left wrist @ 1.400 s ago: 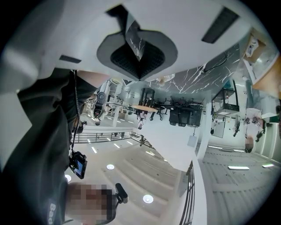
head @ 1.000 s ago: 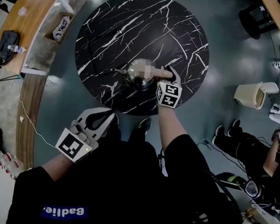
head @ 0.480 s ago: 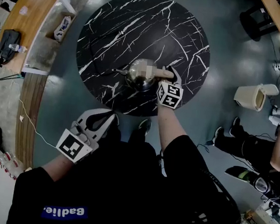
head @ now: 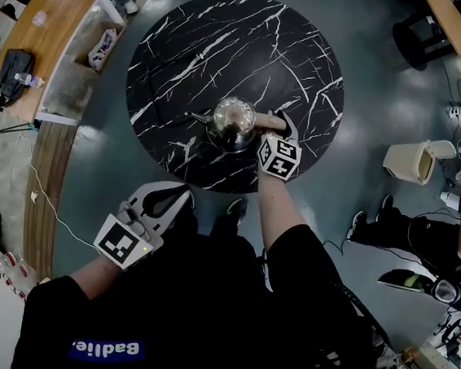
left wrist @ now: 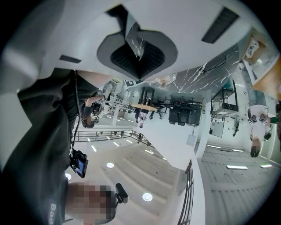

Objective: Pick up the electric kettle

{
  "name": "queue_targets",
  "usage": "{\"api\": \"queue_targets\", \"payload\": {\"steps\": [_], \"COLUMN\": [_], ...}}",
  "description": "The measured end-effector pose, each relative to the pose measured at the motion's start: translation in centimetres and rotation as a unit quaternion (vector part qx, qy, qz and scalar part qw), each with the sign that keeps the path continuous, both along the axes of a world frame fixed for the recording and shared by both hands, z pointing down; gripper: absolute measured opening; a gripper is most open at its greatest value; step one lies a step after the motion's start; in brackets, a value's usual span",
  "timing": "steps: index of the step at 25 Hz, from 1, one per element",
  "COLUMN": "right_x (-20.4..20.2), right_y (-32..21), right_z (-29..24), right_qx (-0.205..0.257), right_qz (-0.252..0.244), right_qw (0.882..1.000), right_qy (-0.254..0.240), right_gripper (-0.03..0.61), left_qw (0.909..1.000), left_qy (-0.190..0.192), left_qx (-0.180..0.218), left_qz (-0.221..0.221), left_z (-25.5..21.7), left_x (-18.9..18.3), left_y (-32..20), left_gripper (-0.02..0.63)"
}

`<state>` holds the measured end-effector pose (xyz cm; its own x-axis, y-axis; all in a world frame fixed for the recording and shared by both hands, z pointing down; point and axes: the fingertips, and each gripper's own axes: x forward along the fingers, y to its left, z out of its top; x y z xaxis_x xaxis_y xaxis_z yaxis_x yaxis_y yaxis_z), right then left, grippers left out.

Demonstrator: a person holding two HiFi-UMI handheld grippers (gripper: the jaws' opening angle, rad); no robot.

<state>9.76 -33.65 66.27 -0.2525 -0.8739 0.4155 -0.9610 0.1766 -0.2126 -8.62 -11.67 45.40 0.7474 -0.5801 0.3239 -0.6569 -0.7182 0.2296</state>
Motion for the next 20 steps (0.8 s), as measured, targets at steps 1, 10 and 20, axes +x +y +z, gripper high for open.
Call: {"api": "queue_targets", "payload": {"steps": [1,10,20], "right_x": [0.0,-0.3,0.3], "right_y": [0.0,0.0,1.9], "right_z": [-0.2,-3.9,-7.8], "right_qx": [0.001,0.020,0.025], "right_qz": [0.003,0.006,0.007], "right_qw": [1.000,1.000,0.999], "right_qy": [-0.006,-0.020,-0.021], "right_gripper": [0.080,0.080,0.080], "left_qw": [1.0000,0.9998,0.9990], "left_qy": [0.001,0.010,0.030], "left_qx": [0.001,0.013,0.028], "left_qz": [0.001,0.007,0.018], "left_z": [0.0,-0.7,-1.9], "left_x": [0.0,0.5,1.2], "left_y": [0.0,0.3,1.0], "left_gripper": [0.006,0.006,0.006]}}
